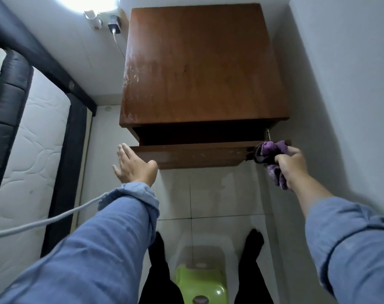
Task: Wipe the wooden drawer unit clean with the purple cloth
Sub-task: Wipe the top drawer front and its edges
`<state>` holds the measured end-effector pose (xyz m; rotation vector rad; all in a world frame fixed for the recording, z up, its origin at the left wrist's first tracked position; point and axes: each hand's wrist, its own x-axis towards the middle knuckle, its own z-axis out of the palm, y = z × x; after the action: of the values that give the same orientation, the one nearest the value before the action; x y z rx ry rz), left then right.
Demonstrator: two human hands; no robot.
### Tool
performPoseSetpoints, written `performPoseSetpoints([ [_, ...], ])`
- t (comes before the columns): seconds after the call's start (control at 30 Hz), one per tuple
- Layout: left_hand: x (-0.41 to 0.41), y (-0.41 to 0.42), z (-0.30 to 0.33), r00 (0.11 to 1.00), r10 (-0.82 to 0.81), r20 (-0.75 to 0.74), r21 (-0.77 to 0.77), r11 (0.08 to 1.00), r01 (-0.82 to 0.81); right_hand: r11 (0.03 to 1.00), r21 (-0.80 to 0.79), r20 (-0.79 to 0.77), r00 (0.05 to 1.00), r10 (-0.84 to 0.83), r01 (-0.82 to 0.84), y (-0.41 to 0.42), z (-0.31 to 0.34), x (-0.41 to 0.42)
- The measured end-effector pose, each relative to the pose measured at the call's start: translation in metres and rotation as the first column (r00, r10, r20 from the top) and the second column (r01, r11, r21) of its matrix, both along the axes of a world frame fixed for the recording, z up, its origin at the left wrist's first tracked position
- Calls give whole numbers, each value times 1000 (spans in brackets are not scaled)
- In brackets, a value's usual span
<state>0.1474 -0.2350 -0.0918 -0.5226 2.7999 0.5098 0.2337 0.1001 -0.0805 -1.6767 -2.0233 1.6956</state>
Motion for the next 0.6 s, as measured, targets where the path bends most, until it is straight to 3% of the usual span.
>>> performPoseSetpoints([
  [0.13, 13, 36, 13, 916, -399, 41, -117, 909, 401, 997, -30, -188, 980, -70, 65, -3, 34, -6],
  [0.23, 18, 53, 12, 837, -538, 97, -126, 828, 547, 996, -25, -262, 961, -85, 81, 7, 45, -16],
  [0.33, 21, 57, 11, 798, -582, 156, -168, 781, 602, 998, 57, -167, 986, -12, 21, 9, 34, -19],
  [0.43, 22, 55, 6, 787, -597, 157, -181, 766, 617, 964, 242, -29, 992, 122, -111, 2, 8, -18],
  [0.53, 22, 55, 4, 792, -595, 138, -144, 779, 610, 852, 419, 80, 947, 310, -314, -33, -6, -21],
  [0.6, 23, 55, 3, 792, -596, 137, -119, 783, 610, 723, 481, 120, 854, 507, -497, -76, -10, -28],
])
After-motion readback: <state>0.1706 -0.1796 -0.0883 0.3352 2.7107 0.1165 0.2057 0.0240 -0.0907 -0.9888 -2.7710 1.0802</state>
